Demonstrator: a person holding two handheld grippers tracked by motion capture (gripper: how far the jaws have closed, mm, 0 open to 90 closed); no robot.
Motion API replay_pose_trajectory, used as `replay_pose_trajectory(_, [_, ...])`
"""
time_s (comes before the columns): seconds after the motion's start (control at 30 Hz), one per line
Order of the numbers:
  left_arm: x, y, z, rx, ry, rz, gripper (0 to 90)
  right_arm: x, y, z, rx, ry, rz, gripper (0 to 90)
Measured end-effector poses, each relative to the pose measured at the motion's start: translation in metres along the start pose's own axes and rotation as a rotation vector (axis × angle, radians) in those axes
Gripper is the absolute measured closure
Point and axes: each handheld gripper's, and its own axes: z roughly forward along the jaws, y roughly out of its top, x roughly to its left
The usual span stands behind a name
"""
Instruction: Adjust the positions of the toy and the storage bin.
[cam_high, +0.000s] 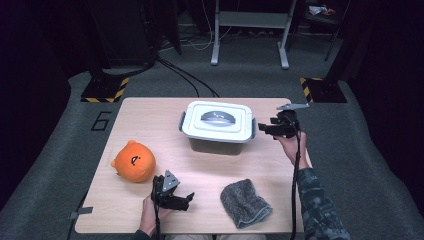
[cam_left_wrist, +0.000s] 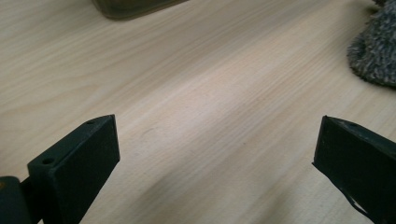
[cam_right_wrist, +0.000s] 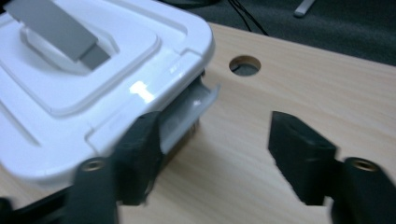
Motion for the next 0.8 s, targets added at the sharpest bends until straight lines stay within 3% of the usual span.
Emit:
replay_pose_trajectory(0.07, [0.000, -0.002, 0.003, 0.018, -0.007, 0.000, 0.0, 0.000, 0.004, 0.009, 0.035, -0.014, -0.002, 49.6])
replay_pose_trajectory(0.2, [-0.003, -0.007, 0.007, 0.048, -0.022, 0.002, 0.5, -0.004, 0.004, 0.017, 0.022, 0.027, 0.034, 58.5])
replay_pose_trajectory(0.3, [-0.003, -0.005, 0.009, 0.059, -0.012, 0.011, 0.1, -0.004, 0.004, 0.023, 0.047, 0.024, 0.028, 61.4])
replay_pose_trajectory(0.33, [-0.003, -0.006, 0.010, 0.054, -0.004, 0.018, 0.0, -0.006, 0.003, 0.025, 0.045, 0.043, 0.035, 61.3])
replay_pose_trajectory(0.43, [-0.005, -0.004, 0.013, 0.088, -0.019, 0.036, 0.0, -0.005, 0.004, 0.028, 0.034, 0.046, 0.038, 63.3])
replay_pose_trajectory(0.57, [-0.003, -0.004, 0.013, 0.096, -0.030, 0.032, 0.0, -0.004, 0.005, 0.034, 0.045, 0.061, 0.041, 66.8])
replay_pose_trajectory(0.8, [-0.002, -0.004, 0.013, 0.096, -0.013, 0.023, 0.0, 0.002, 0.003, 0.038, 0.041, 0.023, 0.072, 73.9])
